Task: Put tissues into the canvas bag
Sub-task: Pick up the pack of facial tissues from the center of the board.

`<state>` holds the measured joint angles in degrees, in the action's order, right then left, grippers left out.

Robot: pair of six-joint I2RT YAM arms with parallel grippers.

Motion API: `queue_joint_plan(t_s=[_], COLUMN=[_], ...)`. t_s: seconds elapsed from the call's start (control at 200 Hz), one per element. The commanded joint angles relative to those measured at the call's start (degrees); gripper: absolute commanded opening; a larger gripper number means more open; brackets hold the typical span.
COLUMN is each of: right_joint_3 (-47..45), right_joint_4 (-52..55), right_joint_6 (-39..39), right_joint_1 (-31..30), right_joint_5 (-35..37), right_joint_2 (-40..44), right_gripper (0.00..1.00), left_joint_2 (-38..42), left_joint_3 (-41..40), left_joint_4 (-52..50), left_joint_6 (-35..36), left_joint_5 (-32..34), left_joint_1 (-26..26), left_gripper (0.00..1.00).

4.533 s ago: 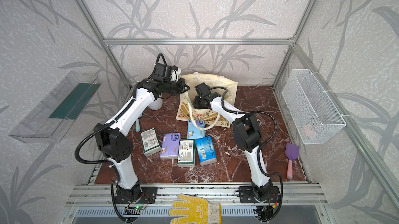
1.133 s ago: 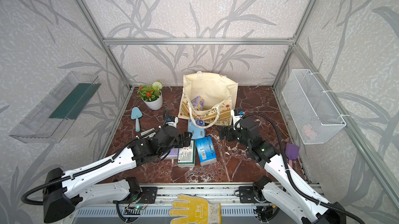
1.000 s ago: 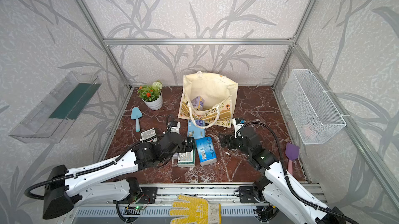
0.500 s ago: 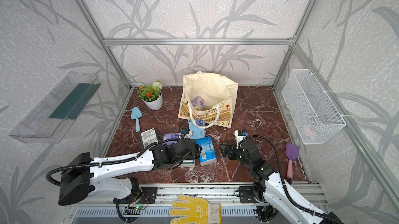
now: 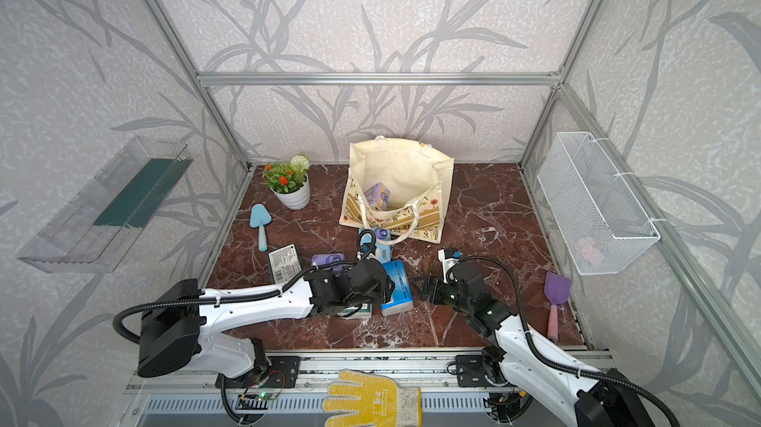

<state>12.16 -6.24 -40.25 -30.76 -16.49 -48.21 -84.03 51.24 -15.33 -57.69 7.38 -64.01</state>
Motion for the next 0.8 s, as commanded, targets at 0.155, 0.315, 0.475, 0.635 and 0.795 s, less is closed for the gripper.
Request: queue_joint_plan(t_s=[0.155,0.315,0.475,0.635,0.795], right_joint_3=[2.3,2.5,3.3,4.1,3.7], right_joint_4=[-1.9,-2.4,-1.4,2.7,1.7], right_joint_6=[1.4,1.2,2.0,3.0,3.0], right_joint_1=[-0.2,-0.3,-0.2,1.5,4.2], right_joint_5=[-0.2,0.2,0.4,1.8,-2.6], right_joint_2=[-1.4,-2.6,-3.2,-3.6,-4.1], right_gripper=[0.79,0.8,0.81,0.81,0.81], left_joint_2=[-0.8,-1.8,-3.9,-5.7,-7.9], left_joint_3=[2.2,2.0,3.6,5.6,6.9], left_joint_4=[-6.4,-6.8,-5.8,-5.4,-4.6], left_joint_6=[-2.2,-2.6,-1.5,0.1,1.1], left_joint_5=[1.4,0.8,0.8,0.3,-0.6], left_joint_1=[-0.1,-0.1,-0.1,0.1,0.4], left_gripper=[0.56,0.58,0.58,0.58,0.55])
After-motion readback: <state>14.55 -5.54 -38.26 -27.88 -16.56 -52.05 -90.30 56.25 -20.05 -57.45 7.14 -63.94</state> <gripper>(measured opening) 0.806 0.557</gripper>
